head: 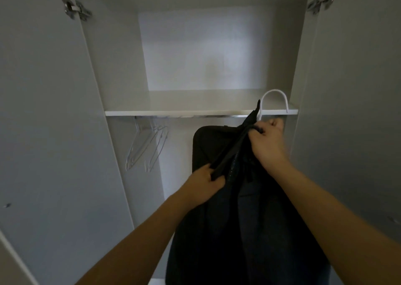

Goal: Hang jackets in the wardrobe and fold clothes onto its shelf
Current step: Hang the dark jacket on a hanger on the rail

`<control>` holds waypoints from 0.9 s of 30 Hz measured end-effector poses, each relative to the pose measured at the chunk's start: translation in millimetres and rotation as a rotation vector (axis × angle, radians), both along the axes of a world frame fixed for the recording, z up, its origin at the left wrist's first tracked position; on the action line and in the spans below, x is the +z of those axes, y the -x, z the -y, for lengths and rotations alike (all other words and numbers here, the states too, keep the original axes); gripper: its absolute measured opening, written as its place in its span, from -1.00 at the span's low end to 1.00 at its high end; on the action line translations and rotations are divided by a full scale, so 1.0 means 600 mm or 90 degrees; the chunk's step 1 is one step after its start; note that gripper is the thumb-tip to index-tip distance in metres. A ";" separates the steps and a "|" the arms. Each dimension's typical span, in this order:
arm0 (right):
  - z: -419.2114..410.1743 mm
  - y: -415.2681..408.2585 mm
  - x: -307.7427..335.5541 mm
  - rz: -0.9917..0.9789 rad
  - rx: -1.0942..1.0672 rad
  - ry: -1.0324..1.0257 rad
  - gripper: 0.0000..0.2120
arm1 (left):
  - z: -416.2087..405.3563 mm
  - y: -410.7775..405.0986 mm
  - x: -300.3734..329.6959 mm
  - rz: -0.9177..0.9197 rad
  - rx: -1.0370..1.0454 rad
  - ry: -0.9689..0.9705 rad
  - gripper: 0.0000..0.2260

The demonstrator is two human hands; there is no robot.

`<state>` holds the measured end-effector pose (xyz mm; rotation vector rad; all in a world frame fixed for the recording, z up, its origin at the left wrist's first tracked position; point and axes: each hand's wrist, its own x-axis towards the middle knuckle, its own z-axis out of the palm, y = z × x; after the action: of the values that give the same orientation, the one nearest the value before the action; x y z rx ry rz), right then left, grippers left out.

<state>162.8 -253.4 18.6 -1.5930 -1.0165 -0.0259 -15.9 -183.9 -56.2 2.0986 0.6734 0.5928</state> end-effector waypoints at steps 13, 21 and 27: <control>0.017 -0.022 0.018 -0.172 -0.073 -0.101 -0.87 | 0.040 -0.039 -0.127 -0.040 -0.006 0.010 -0.51; 0.065 -0.087 -0.011 -0.075 -0.105 0.134 -0.54 | -0.051 -0.016 -0.084 0.086 0.287 0.104 -0.88; 0.114 -0.099 -0.054 -0.184 0.096 0.371 -0.66 | -0.087 -0.006 0.045 0.027 0.121 -0.428 -0.78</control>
<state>221.9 -321.9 -13.8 -1.9606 -0.9593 0.6380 -12.4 -131.5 -29.3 2.6387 0.7201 1.0838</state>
